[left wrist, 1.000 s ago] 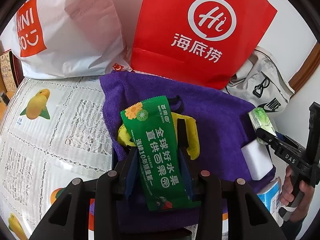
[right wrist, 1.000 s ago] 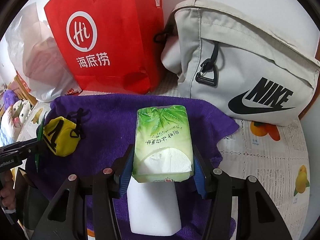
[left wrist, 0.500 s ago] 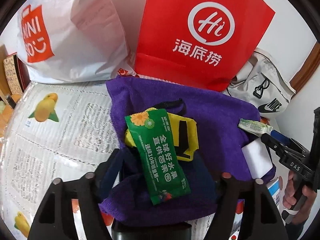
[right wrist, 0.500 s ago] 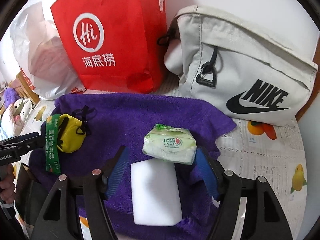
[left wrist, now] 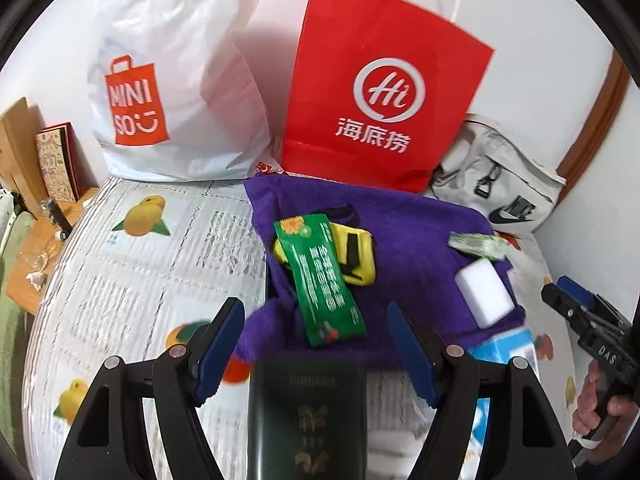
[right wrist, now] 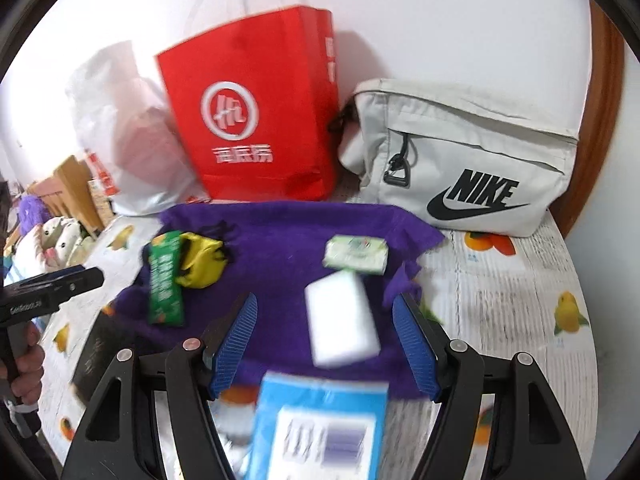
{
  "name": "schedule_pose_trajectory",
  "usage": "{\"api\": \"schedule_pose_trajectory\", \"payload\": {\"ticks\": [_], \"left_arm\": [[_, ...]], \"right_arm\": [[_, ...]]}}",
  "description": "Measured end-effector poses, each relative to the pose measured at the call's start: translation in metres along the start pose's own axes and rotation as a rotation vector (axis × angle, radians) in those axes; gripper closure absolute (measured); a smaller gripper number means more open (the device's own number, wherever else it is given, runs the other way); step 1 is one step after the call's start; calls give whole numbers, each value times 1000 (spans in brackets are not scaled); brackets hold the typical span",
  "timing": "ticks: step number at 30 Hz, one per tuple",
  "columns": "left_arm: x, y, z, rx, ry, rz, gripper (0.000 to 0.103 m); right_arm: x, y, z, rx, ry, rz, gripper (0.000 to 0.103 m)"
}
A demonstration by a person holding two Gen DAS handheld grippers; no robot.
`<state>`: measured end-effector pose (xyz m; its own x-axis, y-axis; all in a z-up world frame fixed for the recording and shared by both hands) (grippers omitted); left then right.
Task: Organize soft objects
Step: 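Move both open tools back toward the remaining items on the bed, then grasp the orange-print wipes packet with the right tool while the left tool approaches the black strap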
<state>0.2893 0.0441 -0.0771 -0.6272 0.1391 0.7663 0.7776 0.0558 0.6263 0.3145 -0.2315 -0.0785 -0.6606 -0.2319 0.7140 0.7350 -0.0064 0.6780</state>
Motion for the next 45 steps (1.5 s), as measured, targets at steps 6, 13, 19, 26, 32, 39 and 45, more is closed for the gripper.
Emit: {"api": "schedule_pose_trajectory", "payload": {"ticks": [6, 13, 19, 26, 32, 39, 45], "left_arm": [[36, -27, -6, -25, -6, -25, 31], [61, -74, 2, -12, -3, -8, 31], [71, -108, 9, -2, -8, 10, 31], [68, -134, 14, -11, -31, 22, 31], [53, -149, 22, -4, -42, 40, 31], [45, -153, 32, 7, -57, 39, 31], [38, -154, 40, 34, -82, 49, 31]], "right_arm": [[43, -44, 24, 10, 51, -11, 33], [63, -101, 52, 53, 93, 27, 33], [66, -137, 72, 89, 104, 51, 33], [49, -155, 97, 224, 26, 64, 33], [20, -160, 114, 303, -39, 89, 34], [0, -163, 122, 342, -98, 126, 35], [-14, -167, 116, 279, -99, 173, 38]]}}
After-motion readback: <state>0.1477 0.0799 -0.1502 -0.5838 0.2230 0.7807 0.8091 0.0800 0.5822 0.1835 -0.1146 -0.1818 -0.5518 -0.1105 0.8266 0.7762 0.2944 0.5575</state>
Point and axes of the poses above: each gripper's, at about its wrist camera, not at the fingertips, and x roughly against the way its jaws point, z to its left, y to its top, the point moved 2 cm from there along -x, roughly the way its jaws point, and after that the axes turned 6 degrees about -x, right-handed, at the moved point
